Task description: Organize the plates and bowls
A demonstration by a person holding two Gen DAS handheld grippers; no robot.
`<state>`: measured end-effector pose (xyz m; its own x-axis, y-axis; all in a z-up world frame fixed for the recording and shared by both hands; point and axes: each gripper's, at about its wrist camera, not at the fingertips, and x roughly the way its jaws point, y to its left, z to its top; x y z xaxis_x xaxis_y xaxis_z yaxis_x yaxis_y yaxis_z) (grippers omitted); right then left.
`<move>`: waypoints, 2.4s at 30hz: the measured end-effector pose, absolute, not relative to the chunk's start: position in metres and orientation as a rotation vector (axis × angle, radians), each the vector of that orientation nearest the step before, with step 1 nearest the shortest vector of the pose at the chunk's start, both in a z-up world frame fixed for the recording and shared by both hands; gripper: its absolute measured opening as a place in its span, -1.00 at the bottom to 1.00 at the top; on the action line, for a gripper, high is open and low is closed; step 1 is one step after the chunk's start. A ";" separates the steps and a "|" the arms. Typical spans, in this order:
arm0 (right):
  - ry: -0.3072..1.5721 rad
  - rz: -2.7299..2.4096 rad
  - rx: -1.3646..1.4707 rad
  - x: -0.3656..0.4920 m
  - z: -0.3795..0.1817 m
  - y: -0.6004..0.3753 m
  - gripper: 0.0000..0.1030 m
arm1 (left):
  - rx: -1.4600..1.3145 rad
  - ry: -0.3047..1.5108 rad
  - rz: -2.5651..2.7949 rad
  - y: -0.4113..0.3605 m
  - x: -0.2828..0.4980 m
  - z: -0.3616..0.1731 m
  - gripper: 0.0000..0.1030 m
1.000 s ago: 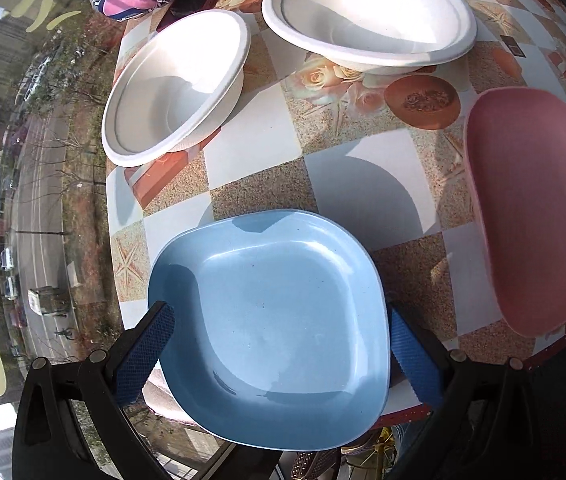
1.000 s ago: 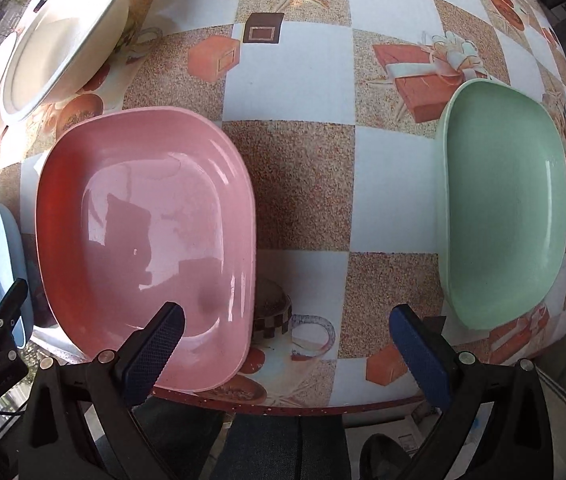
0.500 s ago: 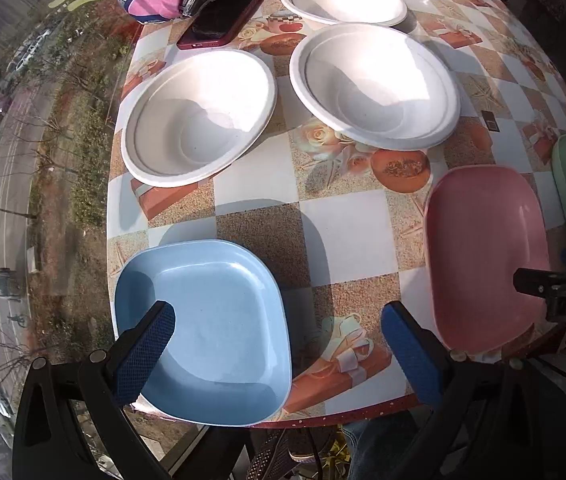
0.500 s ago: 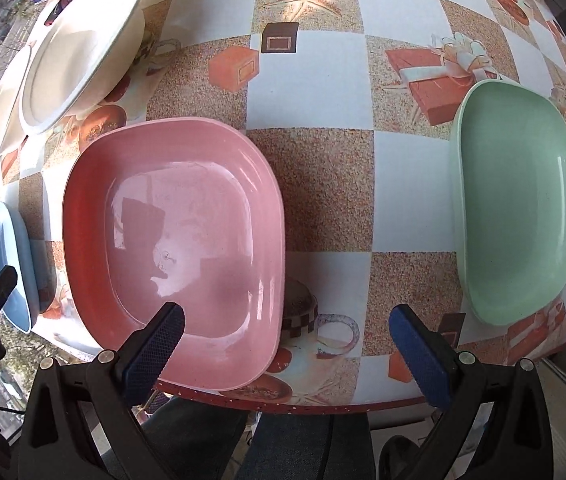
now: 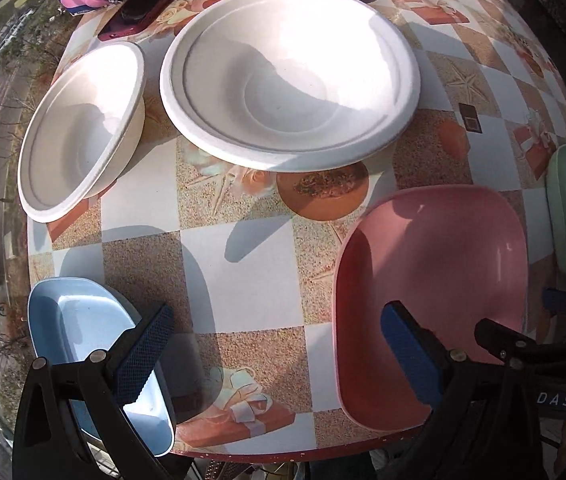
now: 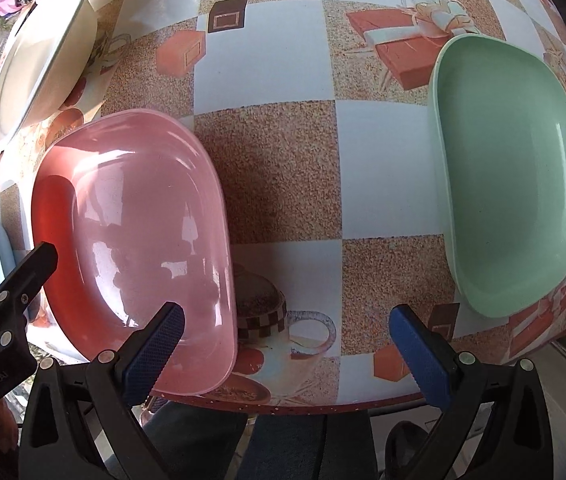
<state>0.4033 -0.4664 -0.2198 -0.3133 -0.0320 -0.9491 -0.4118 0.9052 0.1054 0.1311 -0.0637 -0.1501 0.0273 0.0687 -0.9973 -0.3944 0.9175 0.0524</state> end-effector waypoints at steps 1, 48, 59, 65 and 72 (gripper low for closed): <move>1.863 0.383 -0.338 0.404 -0.220 -0.466 1.00 | -0.278 1.515 0.367 -0.059 0.132 -0.155 1.00; 1.827 0.465 -0.414 0.417 -0.211 -0.453 1.00 | -0.426 1.558 0.379 -0.040 0.119 -0.177 1.00; 1.831 0.461 -0.411 0.416 -0.211 -0.453 1.00 | -0.427 1.561 0.379 -0.040 0.119 -0.178 1.00; 1.831 0.461 -0.410 0.417 -0.212 -0.452 1.00 | -0.427 1.561 0.378 -0.040 0.119 -0.178 1.00; 1.796 0.462 -0.396 0.412 -0.207 -0.456 1.00 | -0.426 1.579 0.378 -0.041 0.120 -0.179 1.00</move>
<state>0.4121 -0.4561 -0.2075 -0.2625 -0.0301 -0.9645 -0.4919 0.8641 0.1069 0.1202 -0.0411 -0.1790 -0.0360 -0.0407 -0.9985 -0.4880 0.8727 -0.0179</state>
